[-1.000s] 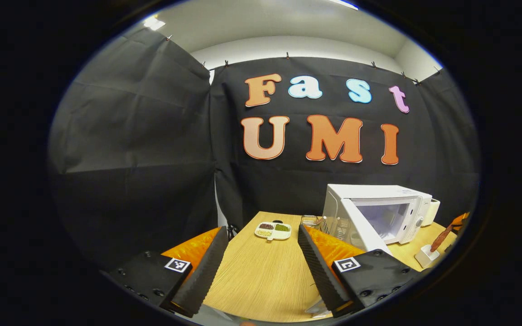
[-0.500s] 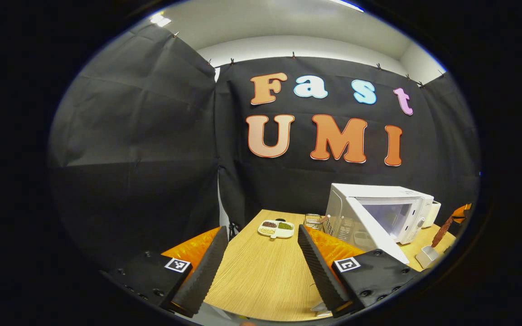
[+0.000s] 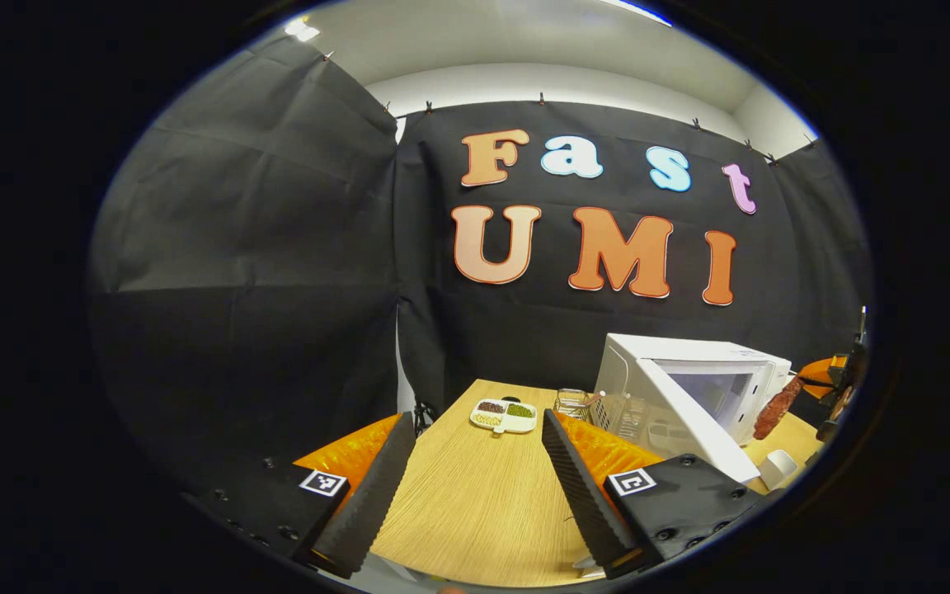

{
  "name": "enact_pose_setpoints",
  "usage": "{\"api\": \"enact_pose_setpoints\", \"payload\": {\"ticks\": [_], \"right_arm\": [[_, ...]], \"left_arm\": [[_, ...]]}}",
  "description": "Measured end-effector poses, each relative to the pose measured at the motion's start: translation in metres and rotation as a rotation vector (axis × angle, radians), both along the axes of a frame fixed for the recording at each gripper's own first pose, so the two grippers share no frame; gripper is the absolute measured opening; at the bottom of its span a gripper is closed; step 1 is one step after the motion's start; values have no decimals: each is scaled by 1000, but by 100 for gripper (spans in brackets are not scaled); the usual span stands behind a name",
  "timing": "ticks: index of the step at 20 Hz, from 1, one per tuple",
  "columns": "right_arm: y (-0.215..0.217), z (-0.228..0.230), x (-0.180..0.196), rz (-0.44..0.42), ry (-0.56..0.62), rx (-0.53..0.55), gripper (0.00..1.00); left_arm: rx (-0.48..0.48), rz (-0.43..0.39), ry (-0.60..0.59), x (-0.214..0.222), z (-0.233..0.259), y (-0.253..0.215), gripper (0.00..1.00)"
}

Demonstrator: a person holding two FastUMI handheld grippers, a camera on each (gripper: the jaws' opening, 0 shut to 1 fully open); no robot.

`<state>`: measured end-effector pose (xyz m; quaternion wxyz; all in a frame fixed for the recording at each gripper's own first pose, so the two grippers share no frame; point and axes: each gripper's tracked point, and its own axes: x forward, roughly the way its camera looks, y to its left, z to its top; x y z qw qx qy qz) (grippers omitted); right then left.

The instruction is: Open the microwave oven with the left hand, put the food in, and close the microwave oven.

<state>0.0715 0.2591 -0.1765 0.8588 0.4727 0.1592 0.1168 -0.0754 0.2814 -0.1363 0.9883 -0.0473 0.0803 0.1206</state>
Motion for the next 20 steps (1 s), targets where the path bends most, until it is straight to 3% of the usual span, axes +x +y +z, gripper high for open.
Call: {"api": "enact_pose_setpoints", "payload": {"ticks": [7, 15, 20], "right_arm": [[71, -49, 51, -24, 70, 66, 1], [89, -76, 118, -176, 26, 87, 0], [106, -97, 142, -212, 11, 81, 1]], "left_arm": [[6, 9, 5, 7, -14, 11, 99], [12, 1, -2, 26, -21, 23, 99], [-10, -1, -8, 36, -28, 23, 99]]}}
